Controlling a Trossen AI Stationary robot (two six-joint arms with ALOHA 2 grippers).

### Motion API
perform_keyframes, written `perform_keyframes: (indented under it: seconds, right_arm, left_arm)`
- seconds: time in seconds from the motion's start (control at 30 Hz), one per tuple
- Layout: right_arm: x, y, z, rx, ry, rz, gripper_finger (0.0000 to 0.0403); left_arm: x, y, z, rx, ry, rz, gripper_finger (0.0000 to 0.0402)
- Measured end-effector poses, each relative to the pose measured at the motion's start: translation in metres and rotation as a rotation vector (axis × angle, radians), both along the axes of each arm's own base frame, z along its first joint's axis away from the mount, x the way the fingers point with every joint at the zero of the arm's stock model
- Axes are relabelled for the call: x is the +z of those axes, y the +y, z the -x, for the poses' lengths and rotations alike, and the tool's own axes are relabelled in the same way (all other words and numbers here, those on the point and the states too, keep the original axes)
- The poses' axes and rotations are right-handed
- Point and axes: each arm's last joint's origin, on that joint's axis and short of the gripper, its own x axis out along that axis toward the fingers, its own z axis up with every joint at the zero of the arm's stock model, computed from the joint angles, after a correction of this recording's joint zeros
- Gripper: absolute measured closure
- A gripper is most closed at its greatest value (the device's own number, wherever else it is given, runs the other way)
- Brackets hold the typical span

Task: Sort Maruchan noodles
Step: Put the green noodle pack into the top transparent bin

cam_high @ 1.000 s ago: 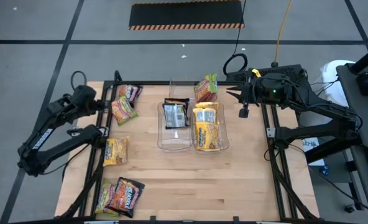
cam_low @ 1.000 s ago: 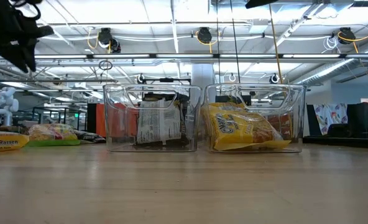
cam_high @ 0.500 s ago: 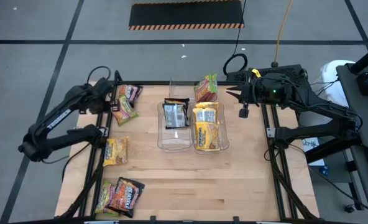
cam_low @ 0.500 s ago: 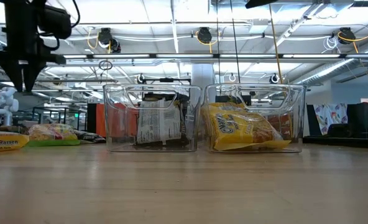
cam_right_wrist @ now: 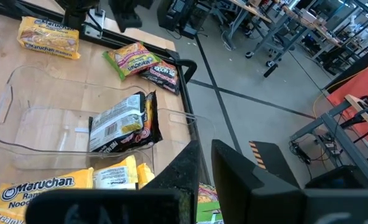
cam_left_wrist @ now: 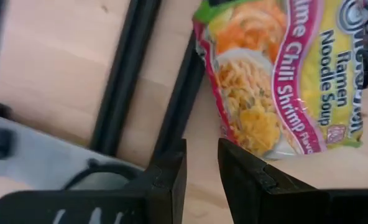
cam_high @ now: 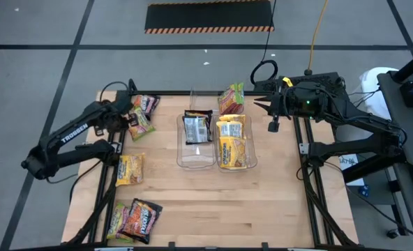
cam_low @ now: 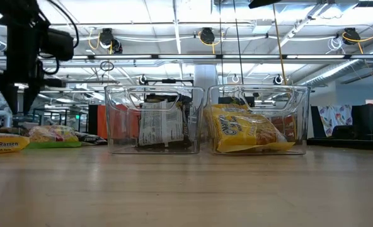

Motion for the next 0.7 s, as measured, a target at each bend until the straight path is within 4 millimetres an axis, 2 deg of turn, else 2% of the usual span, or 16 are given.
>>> perform_keyframes:
  seconds: [0.13, 0.3, 0.7]
  right_arm:
    - [0.000, 0.000, 0.000, 0.000, 0.000, 0.000, 0.0367]
    - [0.000, 0.000, 0.000, 0.000, 0.000, 0.000, 0.0367]
    - [0.003, 0.000, -0.001, 0.002, -0.029, 0.014, 0.0367]
  left_arm:
    - [-0.019, 0.001, -0.005, -0.013, -0.087, -0.025, 0.0305]
    - [-0.032, 0.002, -0.011, 0.004, -0.173, -0.042, 0.0305]
    - [-0.036, -0.002, -0.013, 0.007, -0.146, -0.043, 0.0305]
